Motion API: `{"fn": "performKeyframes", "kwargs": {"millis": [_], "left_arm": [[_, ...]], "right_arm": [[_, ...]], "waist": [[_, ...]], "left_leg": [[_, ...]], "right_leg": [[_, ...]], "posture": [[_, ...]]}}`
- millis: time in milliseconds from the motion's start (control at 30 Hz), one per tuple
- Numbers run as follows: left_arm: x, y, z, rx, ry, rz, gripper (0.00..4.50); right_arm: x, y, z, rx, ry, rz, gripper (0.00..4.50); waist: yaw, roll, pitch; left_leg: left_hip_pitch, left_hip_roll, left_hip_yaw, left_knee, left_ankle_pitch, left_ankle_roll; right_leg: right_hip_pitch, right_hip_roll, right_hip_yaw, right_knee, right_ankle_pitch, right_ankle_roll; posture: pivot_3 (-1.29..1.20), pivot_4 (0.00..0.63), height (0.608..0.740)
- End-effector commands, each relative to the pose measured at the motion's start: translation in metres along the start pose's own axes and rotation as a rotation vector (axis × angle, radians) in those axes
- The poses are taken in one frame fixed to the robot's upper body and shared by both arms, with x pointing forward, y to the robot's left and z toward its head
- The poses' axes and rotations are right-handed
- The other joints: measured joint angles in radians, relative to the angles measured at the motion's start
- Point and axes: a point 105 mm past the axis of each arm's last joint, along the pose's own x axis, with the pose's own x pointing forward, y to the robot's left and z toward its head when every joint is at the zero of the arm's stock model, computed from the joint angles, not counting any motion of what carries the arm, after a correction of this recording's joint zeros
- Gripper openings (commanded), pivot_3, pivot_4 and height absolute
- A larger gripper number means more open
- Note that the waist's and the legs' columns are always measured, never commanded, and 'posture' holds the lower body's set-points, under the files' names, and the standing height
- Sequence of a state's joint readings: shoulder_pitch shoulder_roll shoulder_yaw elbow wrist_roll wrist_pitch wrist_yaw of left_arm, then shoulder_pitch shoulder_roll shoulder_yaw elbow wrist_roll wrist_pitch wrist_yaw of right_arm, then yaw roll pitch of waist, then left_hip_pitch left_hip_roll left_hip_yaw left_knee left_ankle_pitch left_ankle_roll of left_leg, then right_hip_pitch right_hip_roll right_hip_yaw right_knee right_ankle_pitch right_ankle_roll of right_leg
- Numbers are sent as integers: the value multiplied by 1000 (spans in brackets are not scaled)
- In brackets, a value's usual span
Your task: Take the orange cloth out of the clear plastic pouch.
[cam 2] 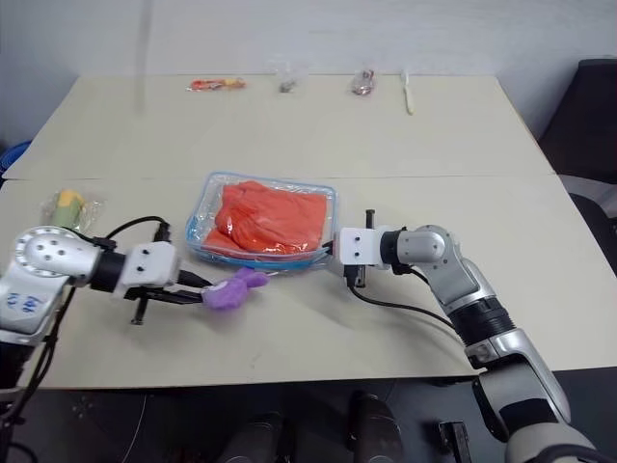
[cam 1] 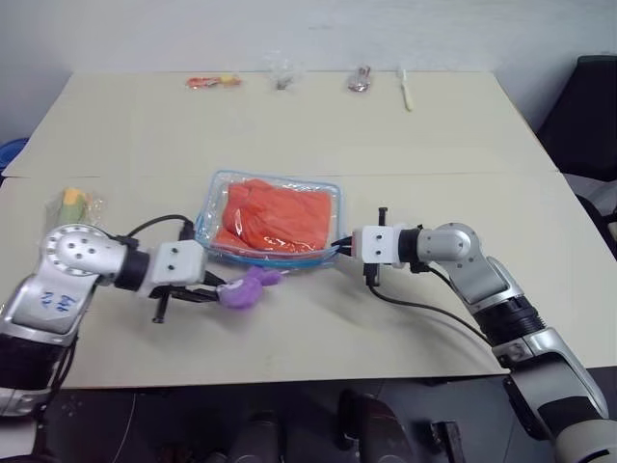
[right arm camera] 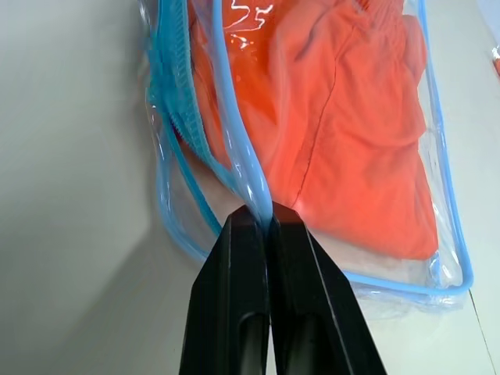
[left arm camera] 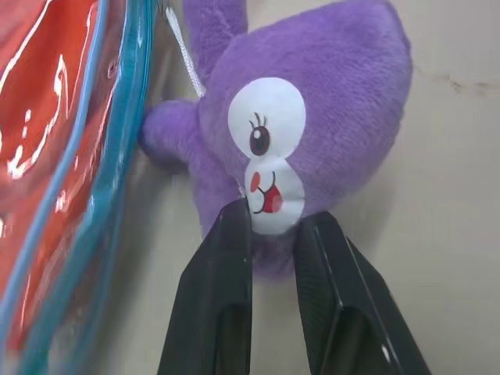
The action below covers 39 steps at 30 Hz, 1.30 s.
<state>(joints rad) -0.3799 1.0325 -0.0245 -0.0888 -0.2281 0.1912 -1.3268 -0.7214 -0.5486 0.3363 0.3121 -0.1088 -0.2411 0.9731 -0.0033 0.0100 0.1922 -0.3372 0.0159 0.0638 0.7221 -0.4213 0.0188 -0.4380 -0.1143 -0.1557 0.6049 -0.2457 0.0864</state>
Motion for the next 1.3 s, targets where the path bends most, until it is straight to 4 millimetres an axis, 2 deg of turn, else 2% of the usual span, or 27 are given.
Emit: {"fn": "performKeyframes", "kwargs": {"millis": [33, 267, 433, 500, 567, 700, 833, 933, 1067, 1300], "left_arm": [[-26, -5, 7, -43, -2, 32, 783], [-64, -3, -7, -150, 61, 142, 783], [-102, -1, -43, -272, 177, 233, 783], [-112, 0, -54, -286, 215, 265, 783], [-109, 4, -48, -281, 181, 272, 783], [-69, 6, -1, -199, -9, 173, 783], [-35, -7, 34, -117, -100, 21, 1702], [-19, -9, 37, -3, -76, -21, 2630], [-10, -7, 34, 112, -37, -64, 3890], [5, -5, 20, 386, 50, -152, 3890]], "right_arm": [[-17, -10, 7, -39, -32, -45, 0], [-30, -6, 4, -70, -34, -31, 0], [-47, 0, 7, -98, -67, 9, 0], [-53, 0, 6, -94, -63, 13, 0], [-54, -1, 5, -88, -59, 10, 0], [-46, 0, 4, -69, -64, 3, 0], [-37, 3, 7, -72, -71, 10, 0], [-34, -2, 8, -59, -76, -1, 0], [-33, -6, 7, -54, -66, -6, 0], [-33, -14, 4, -40, -47, -21, 0]], "waist": [[0, 0, 0], [-1, 1, 0], [-3, 1, 0], [-2, 1, 1], [0, 1, 1], [5, 1, 1], [-2, 1, 1], [-5, 1, 1], [-7, 1, 1], [1, 1, 1]], "left_leg": [[0, 0, 0, 0, 0, 0], [0, 0, 0, 0, 0, 0], [0, -2, 1, -1, 0, 0], [0, -2, 2, -2, 0, 0], [0, -2, 2, -2, 0, 0], [0, -1, 1, -1, 0, 0], [0, -1, 2, -1, 0, 0], [0, -2, 2, -1, 0, 0], [0, -2, 3, -1, 0, -1], [0, -3, 3, -1, 0, -1]], "right_leg": [[0, 0, 0, 0, 0, 0], [0, 0, 0, 0, 0, 0], [0, 1, 0, -1, 0, 0], [-1, 1, 0, -1, 0, -1], [-1, 1, 0, -1, 0, -1], [-1, 0, 0, 0, 0, -1], [-1, 0, 1, 1, 0, -1], [-2, 1, 1, 1, -1, -1], [-2, 1, 1, 2, -1, -1], [-2, 1, 0, 2, -1, -1]], "posture": [[0, 150, 740], [0, 150, 740], [0, 150, 740], [0, 150, 740], [0, 150, 740], [0, 150, 740], [0, 150, 740], [0, 150, 740], [0, 150, 740], [0, 150, 740]]}}
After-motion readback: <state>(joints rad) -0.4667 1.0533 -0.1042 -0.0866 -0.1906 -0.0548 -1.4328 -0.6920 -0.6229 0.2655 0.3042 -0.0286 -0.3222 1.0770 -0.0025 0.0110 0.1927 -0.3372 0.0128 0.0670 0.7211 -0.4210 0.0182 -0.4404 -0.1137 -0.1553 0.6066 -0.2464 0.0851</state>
